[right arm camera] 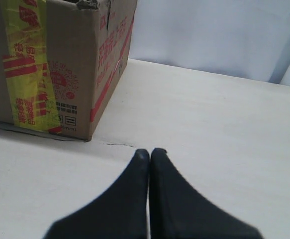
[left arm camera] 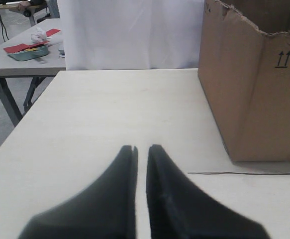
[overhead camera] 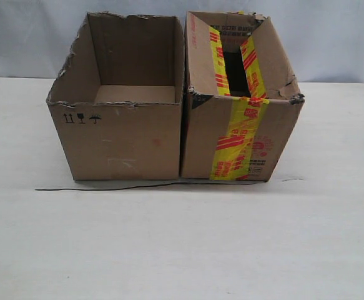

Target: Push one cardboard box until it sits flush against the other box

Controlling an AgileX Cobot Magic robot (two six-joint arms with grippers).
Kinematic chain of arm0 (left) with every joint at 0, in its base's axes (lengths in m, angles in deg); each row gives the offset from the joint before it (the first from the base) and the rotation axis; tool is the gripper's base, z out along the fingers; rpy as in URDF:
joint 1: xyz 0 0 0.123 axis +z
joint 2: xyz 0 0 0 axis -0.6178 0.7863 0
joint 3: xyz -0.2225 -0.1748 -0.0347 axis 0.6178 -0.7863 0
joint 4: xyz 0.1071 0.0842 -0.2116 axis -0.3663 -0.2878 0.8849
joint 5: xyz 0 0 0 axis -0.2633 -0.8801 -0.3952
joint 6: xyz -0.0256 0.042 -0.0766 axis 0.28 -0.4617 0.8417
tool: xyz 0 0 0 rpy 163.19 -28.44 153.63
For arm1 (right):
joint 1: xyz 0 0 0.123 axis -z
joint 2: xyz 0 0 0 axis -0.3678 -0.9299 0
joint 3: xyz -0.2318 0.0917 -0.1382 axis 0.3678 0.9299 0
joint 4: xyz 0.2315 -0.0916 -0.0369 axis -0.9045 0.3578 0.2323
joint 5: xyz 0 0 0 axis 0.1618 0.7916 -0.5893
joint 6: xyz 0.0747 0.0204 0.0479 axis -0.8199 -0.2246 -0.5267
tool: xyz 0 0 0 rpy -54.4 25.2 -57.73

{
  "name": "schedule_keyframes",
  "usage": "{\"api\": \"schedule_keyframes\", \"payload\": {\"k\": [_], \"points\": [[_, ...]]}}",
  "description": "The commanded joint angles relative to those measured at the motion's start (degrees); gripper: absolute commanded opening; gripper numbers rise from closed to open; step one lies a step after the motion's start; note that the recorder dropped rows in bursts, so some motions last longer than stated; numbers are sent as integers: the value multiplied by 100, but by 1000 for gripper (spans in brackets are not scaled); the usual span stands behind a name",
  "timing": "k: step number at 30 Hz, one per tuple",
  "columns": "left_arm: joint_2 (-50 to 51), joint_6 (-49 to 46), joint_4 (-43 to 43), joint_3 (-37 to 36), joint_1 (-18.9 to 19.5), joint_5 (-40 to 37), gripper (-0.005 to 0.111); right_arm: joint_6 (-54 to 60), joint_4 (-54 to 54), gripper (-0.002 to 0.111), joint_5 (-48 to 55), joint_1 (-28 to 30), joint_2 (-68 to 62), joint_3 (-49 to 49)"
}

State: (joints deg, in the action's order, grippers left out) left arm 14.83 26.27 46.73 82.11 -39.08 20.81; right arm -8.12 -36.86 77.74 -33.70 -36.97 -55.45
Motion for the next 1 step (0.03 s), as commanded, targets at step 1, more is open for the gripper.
{"api": "schedule_keyframes", "payload": {"k": [1], "points": [[-5,23,15,-9,-45,69,0,20,-5,0,-70,32,18,24]]}}
